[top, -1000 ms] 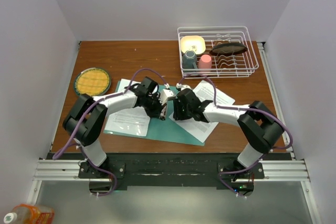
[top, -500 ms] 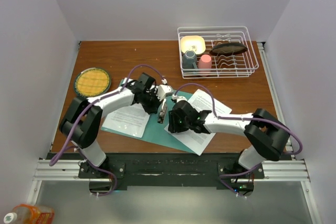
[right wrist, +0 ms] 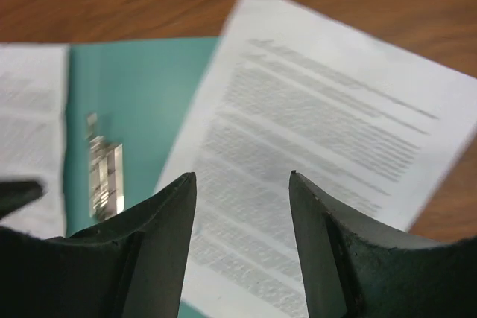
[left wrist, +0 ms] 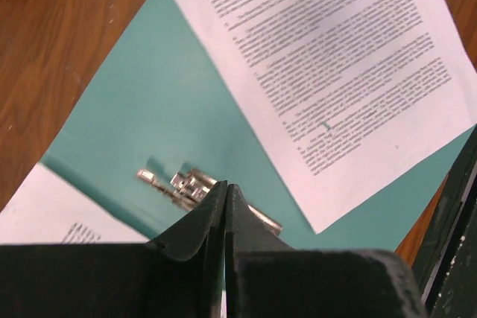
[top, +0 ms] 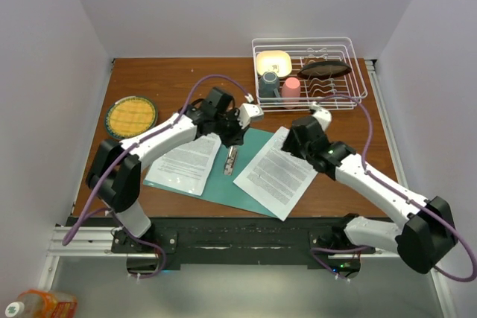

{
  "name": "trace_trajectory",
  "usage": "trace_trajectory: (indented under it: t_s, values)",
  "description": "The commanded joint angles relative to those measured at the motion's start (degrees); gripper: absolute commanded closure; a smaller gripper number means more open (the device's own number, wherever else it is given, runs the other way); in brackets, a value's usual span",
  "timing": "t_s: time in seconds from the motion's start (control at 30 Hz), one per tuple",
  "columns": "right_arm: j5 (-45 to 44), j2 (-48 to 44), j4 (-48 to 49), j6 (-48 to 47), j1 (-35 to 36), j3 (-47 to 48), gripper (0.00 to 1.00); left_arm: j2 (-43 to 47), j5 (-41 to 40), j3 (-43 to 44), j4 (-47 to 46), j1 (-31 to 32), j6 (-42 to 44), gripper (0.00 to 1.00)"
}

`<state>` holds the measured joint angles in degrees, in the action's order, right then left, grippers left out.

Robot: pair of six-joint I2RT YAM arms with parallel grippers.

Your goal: Put the files into the folder

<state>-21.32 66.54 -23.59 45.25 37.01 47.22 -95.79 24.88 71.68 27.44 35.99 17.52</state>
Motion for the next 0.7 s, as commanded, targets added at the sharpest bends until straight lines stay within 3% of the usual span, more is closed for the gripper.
trace_trajectory:
  t_s: [0.0, 0.3, 0.67]
  values:
    - [-5.3, -0.4, -8.6, 6.5, -6.1, -5.2, 0.41, -4.3, 1.5, 4.0, -1.1, 3.6, 0.1, 0.93]
    - [-3.4, 0.2, -8.8, 6.9, -14.2, -8.9, 0.40, -13.0, -0.3, 8.8, -4.4, 10.2, 0.1, 0.93]
    - [-0.7, 5.0, -4.2, 8.8, -14.8, -12.1, 0.40, -21.5, -5.5, 11.8, -5.2, 11.3, 1.3, 0.94]
